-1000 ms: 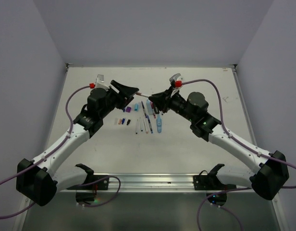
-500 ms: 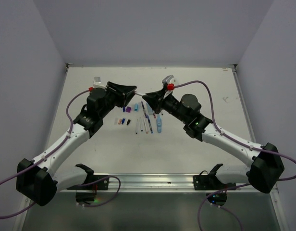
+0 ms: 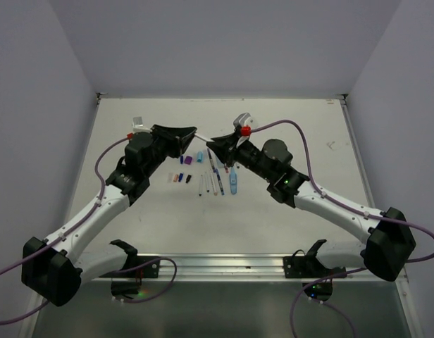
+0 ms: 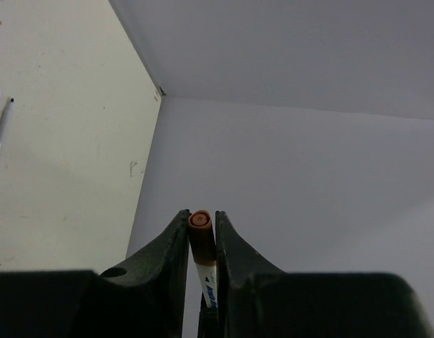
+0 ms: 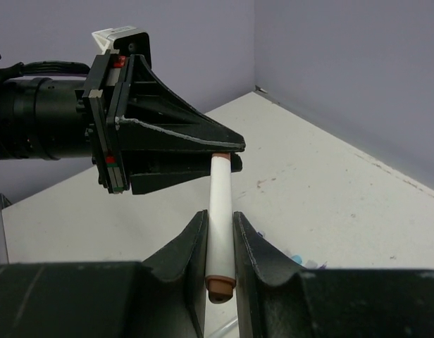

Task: Open the pen caps

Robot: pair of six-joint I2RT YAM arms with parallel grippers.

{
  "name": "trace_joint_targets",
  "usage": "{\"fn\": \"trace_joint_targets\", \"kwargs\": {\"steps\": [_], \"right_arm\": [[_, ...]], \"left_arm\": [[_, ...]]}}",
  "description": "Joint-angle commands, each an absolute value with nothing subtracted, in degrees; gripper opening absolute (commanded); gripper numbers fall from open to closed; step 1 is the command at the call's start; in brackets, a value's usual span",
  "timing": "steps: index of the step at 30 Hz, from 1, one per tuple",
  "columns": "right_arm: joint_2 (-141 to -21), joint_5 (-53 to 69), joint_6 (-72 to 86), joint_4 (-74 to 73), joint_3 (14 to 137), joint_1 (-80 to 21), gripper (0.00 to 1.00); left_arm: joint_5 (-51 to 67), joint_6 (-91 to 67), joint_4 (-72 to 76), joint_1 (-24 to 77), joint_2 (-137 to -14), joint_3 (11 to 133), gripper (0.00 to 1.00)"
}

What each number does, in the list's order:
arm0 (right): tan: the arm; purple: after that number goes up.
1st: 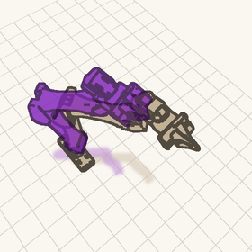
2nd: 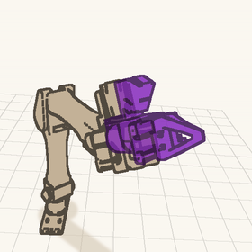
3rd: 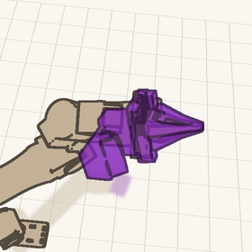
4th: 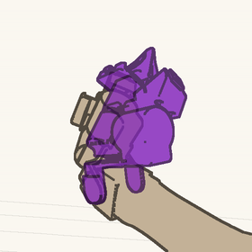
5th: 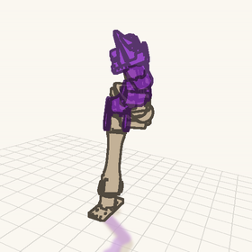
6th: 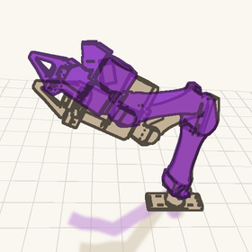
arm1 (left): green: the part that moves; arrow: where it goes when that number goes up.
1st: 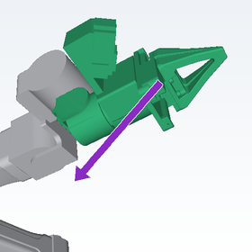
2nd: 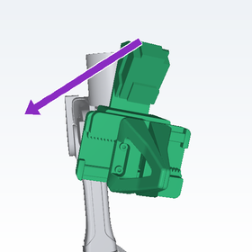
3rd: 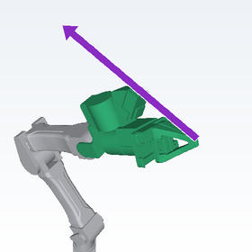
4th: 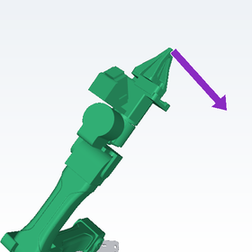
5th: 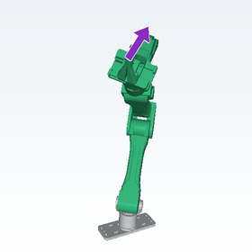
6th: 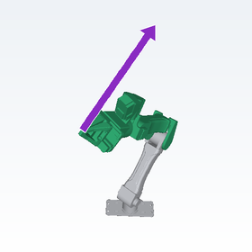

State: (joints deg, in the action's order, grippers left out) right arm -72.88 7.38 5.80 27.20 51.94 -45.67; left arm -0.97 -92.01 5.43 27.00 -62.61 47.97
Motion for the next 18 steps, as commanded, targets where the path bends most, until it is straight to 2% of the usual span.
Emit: {"fn": "trace_joint_targets", "kwargs": {"steps": [1, 5, 7, 13, 15, 16, 18], "right_arm": [[-71.90, 10.89, 4.48, 25.85, 50.72, -46.23, 0.23], [-70.58, 12.48, 5.45, 22.42, 50.19, -46.23, 0.45], [-69.53, 12.66, 6.23, 19.44, 50.27, -46.23, 0.53], [-66.71, 11.96, 8.52, 5.14, 54.83, -46.06, 0.67], [-66.53, 11.08, 8.87, 0.72, 57.12, -46.06, 0.71], [-66.79, 9.94, 9.14, -3.56, 59.39, -46.05, 0.78], [-67.50, 9.49, 8.62, -8.32, 62.56, -46.05, 0.79]], "left_arm": [[-3.95, -93.51, 9.05, 26.98, -61.08, 47.55, 0.00], [-5.09, -93.43, 9.58, 26.98, -60.91, 47.64, 0.00], [-5.36, -93.17, 10.10, 26.98, -60.91, 47.55, 0.00], [-5.10, -86.42, 11.77, 26.98, -61.70, 48.16, 0.00], [-4.57, -79.04, 11.60, 26.98, -62.49, 49.21, 0.00], [-4.40, -76.32, 11.69, 26.90, -62.58, 49.39, 0.00], [-3.69, -67.62, 11.17, 26.90, -63.19, 50.27, 0.00]]}}
